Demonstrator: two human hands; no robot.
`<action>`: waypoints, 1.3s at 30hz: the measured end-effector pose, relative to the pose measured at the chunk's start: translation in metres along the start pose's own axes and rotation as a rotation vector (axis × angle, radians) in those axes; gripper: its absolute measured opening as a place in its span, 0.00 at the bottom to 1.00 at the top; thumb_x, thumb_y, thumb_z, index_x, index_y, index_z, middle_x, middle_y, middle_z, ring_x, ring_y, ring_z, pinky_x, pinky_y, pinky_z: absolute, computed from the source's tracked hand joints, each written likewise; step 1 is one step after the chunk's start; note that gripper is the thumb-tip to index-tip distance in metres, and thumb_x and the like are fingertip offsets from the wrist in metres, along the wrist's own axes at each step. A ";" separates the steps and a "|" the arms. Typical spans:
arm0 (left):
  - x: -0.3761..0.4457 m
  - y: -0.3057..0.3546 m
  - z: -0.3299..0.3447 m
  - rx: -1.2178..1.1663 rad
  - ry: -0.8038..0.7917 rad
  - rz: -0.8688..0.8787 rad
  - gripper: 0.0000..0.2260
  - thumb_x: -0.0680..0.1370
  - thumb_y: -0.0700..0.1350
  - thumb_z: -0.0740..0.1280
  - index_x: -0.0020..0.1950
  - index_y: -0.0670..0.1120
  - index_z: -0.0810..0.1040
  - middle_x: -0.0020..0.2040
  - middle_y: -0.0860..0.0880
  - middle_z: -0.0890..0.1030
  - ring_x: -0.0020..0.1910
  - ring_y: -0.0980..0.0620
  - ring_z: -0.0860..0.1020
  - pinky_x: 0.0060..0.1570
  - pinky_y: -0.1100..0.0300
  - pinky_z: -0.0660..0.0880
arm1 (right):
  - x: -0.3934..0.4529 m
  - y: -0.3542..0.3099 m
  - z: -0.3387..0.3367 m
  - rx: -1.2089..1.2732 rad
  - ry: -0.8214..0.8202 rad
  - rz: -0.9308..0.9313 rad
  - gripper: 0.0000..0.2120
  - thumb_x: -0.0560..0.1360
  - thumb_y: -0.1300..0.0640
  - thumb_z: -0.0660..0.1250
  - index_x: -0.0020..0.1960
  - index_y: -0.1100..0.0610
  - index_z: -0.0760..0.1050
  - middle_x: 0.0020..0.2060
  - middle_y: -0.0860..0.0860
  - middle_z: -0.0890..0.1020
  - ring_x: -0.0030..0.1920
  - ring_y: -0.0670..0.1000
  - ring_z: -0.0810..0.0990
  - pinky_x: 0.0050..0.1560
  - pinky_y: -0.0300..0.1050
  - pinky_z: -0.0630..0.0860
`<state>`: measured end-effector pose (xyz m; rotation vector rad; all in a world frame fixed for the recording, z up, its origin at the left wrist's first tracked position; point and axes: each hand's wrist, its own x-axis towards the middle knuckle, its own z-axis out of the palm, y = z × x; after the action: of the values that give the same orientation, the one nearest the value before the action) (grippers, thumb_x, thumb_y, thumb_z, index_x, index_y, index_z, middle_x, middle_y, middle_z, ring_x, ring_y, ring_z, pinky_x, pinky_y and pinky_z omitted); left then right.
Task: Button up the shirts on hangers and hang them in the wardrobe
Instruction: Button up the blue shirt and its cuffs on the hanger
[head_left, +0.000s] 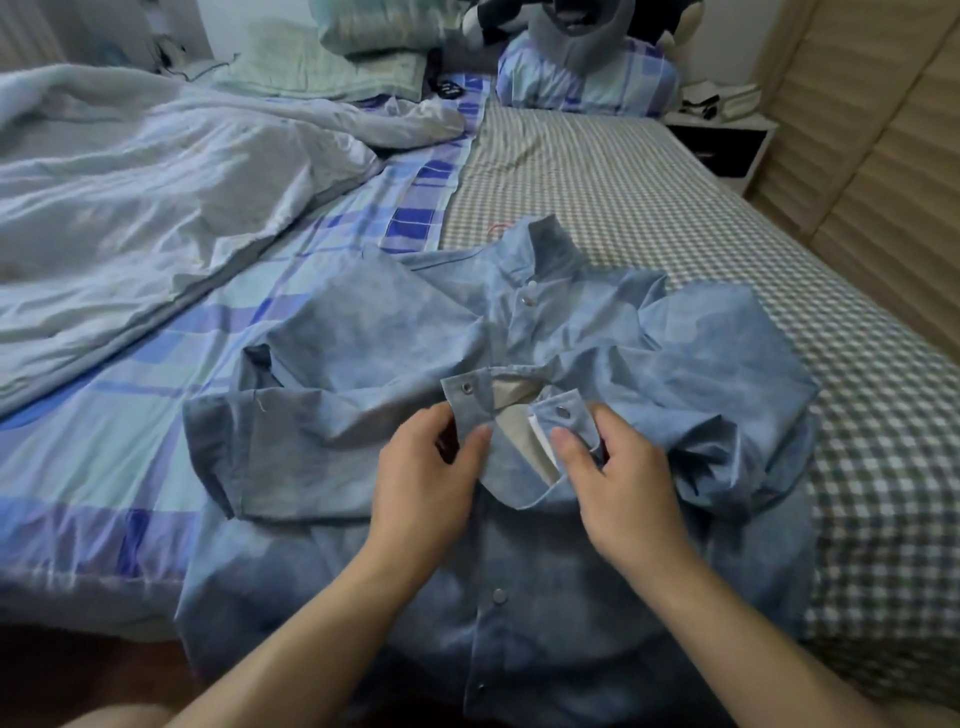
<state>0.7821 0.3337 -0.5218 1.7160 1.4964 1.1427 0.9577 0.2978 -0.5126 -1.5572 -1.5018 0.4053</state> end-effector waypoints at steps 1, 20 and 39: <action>0.001 0.004 0.000 -0.104 0.053 -0.040 0.04 0.79 0.46 0.70 0.46 0.51 0.83 0.40 0.52 0.84 0.42 0.52 0.81 0.46 0.46 0.79 | -0.001 -0.002 -0.002 -0.005 0.017 -0.034 0.05 0.81 0.55 0.67 0.55 0.49 0.80 0.40 0.41 0.84 0.43 0.38 0.81 0.42 0.29 0.72; -0.016 0.023 -0.018 -0.204 0.087 0.193 0.15 0.78 0.33 0.68 0.50 0.52 0.87 0.47 0.55 0.81 0.44 0.55 0.81 0.43 0.66 0.74 | -0.016 -0.014 -0.010 -0.455 -0.045 -0.554 0.15 0.76 0.63 0.60 0.52 0.60 0.85 0.54 0.53 0.81 0.57 0.56 0.77 0.55 0.52 0.77; -0.015 0.023 -0.036 -0.593 -0.284 -0.260 0.01 0.74 0.38 0.76 0.43 0.42 0.86 0.44 0.39 0.87 0.48 0.40 0.86 0.55 0.48 0.80 | -0.015 -0.015 -0.002 -0.263 -0.065 -0.664 0.05 0.77 0.65 0.69 0.45 0.58 0.82 0.48 0.49 0.78 0.33 0.48 0.78 0.32 0.45 0.76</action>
<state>0.7614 0.3106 -0.4893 1.1791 1.0315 1.0194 0.9471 0.2808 -0.5050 -1.1400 -2.0713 -0.1323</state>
